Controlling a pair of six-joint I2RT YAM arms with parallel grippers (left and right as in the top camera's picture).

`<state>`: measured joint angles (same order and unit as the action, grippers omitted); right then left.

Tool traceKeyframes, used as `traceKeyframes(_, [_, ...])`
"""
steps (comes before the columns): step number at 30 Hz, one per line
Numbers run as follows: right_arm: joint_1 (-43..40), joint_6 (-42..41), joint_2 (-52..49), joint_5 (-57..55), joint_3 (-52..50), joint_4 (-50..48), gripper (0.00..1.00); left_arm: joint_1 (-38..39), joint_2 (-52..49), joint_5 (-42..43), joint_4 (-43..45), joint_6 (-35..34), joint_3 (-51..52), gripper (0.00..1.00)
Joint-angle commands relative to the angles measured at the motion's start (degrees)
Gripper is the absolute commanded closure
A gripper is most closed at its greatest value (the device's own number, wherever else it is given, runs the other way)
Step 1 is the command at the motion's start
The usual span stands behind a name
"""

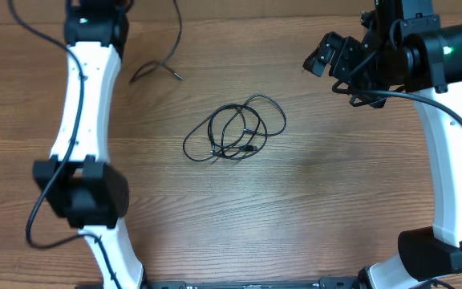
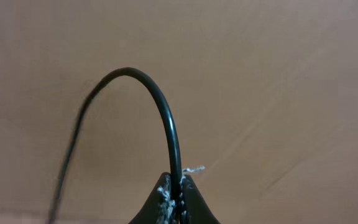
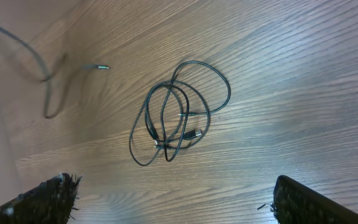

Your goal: Untangle cables

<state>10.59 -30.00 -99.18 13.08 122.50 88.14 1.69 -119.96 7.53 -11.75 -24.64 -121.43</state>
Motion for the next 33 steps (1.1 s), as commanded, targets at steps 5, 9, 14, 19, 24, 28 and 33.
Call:
traceKeyframes(5, [0.31, 0.09, -0.02, -0.63, -3.04, -0.35, 0.0, -7.41, -4.26, 1.11, -1.64, 2.86, -0.87, 0.96])
traceKeyframes(9, [0.28, 0.11, -0.02, -0.66, -7.48, -0.46, 0.0, -13.44, -5.2, 0.31, -3.15, 9.77, -0.85, 0.96])
traceKeyframes(14, [0.28, 0.09, -0.02, -0.63, -11.34, -0.9, 0.0, -19.32, -5.42, -7.17, -6.23, 17.92, -0.61, 0.92])
traceKeyframes(19, [0.28, 0.09, -0.02, -0.63, -12.28, -1.4, 0.0, -24.48, -5.42, -9.07, -8.74, 24.37, -0.61, 0.28])
traceKeyframes(24, [0.28, 0.07, -0.02, -0.57, -12.28, -2.62, 0.0, -26.38, -5.42, -8.96, -16.41, 23.43, -0.61, 0.0])
traceKeyframes(28, [0.28, 0.07, -0.02, -0.59, -12.28, -2.58, 0.0, -25.55, -5.42, -5.29, -23.96, 21.66, -0.61, 0.0])
traceKeyframes(33, [0.28, 0.11, -0.02, -0.63, -12.28, -2.67, 0.0, -23.71, -5.42, -1.05, -34.97, 21.31, -0.55, 0.0])
